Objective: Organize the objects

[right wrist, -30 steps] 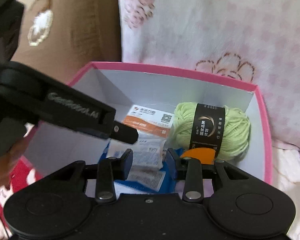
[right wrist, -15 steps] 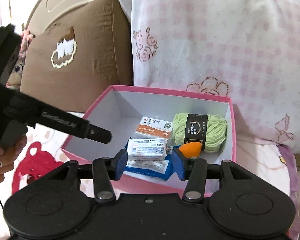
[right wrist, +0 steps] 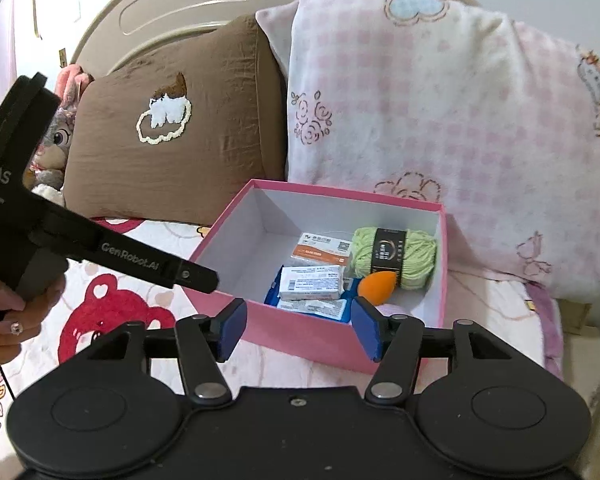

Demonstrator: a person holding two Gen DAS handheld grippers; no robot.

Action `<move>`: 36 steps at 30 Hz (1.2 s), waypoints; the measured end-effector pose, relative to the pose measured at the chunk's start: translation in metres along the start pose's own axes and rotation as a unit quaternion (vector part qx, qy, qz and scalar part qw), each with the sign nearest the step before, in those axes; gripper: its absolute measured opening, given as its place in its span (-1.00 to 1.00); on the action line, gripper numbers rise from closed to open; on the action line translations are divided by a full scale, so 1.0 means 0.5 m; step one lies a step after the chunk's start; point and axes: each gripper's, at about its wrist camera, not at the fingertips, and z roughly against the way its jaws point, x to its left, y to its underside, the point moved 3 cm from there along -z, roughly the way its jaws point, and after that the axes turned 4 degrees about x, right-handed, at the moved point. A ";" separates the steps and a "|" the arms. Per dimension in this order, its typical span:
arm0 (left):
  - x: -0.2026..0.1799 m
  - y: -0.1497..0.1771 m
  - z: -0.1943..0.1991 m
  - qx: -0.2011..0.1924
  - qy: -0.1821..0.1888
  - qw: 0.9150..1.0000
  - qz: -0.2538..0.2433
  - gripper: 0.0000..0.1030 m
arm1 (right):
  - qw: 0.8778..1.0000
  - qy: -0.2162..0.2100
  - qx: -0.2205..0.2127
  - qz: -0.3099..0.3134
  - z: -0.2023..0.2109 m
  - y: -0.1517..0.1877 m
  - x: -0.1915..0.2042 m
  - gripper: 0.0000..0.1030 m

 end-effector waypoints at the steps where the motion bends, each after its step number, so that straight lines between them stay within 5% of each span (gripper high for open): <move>1: -0.002 0.009 0.009 0.004 -0.001 1.000 0.002 -0.01 | 1.000 0.002 0.002 -0.001 0.009 0.003 0.005 0.23; 15: -0.002 0.121 0.133 -0.009 -0.024 1.000 0.017 0.08 | 0.999 0.023 0.017 -0.023 0.082 0.054 0.048 0.36; 25: -0.032 0.182 0.169 -0.003 0.012 1.000 0.015 0.17 | 0.999 0.043 0.017 -0.027 0.109 0.080 0.053 0.42; 36: -0.042 0.203 0.144 -0.002 -0.046 0.999 0.009 0.30 | 0.997 0.058 0.042 -0.043 0.110 0.104 0.062 0.61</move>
